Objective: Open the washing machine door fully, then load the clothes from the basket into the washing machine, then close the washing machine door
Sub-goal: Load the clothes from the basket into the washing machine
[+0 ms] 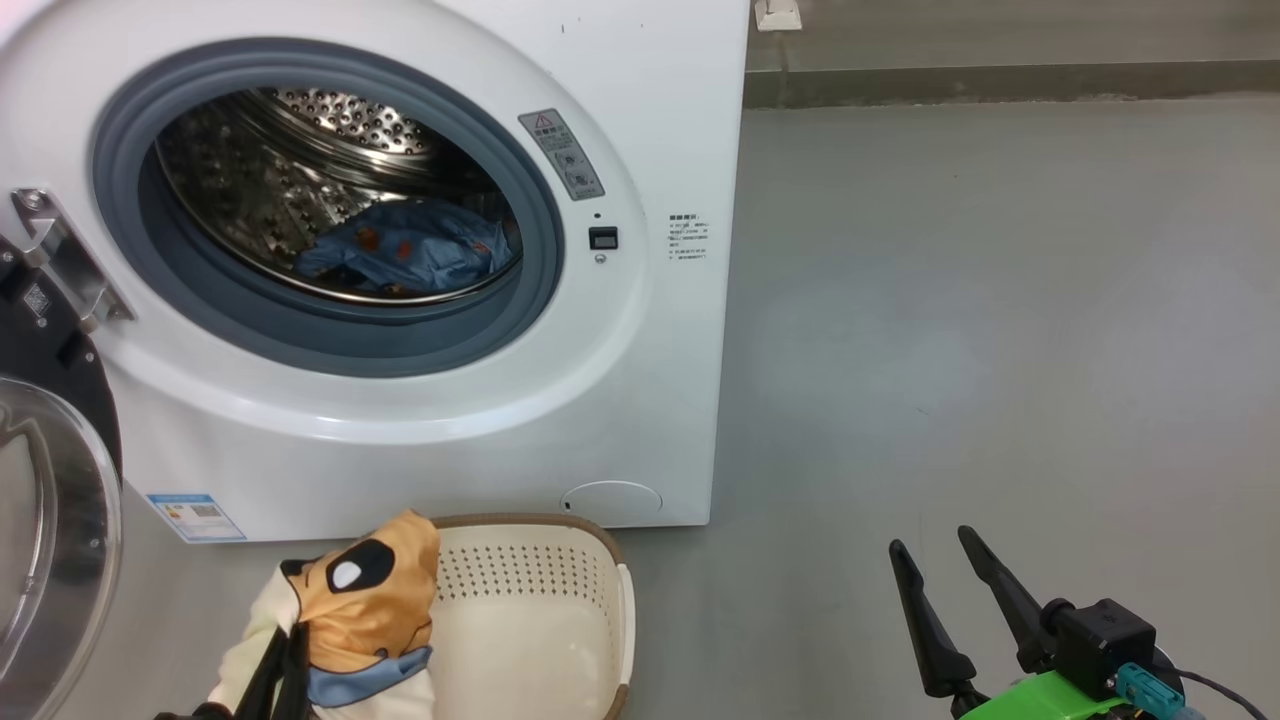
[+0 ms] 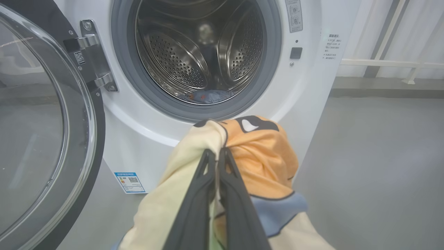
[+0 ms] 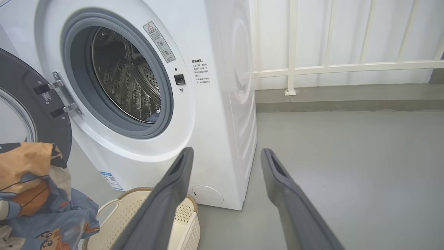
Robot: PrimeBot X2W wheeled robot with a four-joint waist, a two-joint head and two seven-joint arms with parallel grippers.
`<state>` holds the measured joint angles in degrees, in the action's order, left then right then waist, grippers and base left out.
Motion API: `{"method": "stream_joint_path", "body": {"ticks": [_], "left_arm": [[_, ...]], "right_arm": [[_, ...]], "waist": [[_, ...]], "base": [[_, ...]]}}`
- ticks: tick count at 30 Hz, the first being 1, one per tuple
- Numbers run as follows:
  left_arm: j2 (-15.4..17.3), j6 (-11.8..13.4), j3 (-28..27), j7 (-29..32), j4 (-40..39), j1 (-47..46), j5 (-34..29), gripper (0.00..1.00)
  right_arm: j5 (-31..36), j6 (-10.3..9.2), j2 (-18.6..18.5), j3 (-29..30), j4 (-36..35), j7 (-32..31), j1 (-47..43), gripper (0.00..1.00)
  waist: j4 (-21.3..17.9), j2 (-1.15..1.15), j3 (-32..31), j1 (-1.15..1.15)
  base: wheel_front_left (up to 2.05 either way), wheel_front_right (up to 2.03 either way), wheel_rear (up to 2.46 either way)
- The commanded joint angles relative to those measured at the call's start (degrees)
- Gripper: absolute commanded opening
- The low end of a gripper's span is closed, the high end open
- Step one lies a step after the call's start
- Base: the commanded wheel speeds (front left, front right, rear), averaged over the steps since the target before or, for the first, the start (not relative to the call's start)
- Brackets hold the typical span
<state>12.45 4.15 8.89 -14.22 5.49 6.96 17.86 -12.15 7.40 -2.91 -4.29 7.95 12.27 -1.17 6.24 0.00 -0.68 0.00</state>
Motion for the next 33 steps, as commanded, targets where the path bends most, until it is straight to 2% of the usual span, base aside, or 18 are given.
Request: {"method": "stream_joint_path", "body": {"ticks": [1,14,21,27,33], "left_arm": [[0.3,-0.5,-2.8,-0.8,-1.9,-1.4,-0.8,0.0],[-2.9,-6.3,-8.4,-0.8,-2.7,-5.2,-1.1,0.0],[-3.8,-8.6,-11.0,-0.8,-0.6,-13.0,-0.5,0.0],[-2.8,-9.4,-13.7,-0.8,2.8,-22.3,0.7,0.0],[0.6,-9.9,-15.7,-0.8,7.5,-33.2,1.4,0.0]], "right_arm": [[-0.2,0.09,0.0,-1.4,-1.4,0.6,0.9,1.0],[0.8,0.09,0.0,-1.9,-2.1,-0.1,2.5,1.0],[2.3,0.09,0.0,-1.9,-3.5,-1.0,4.4,1.0],[3.1,0.09,0.0,-2.1,-4.4,-1.2,6.1,1.0],[3.1,0.09,0.0,-2.4,-4.7,-0.7,7.9,1.0]], "waist": [[-0.1,0.0,0.1,0.0],[-1.5,0.0,4.6,0.0],[-3.5,0.0,10.7,0.0],[-5.6,0.0,16.4,0.0],[-8.5,0.0,22.1,0.0]], "base": [[0.0,0.0,0.0],[0.0,0.0,0.0],[0.0,0.0,0.0],[0.0,0.0,0.0],[0.0,0.0,0.0]]}}
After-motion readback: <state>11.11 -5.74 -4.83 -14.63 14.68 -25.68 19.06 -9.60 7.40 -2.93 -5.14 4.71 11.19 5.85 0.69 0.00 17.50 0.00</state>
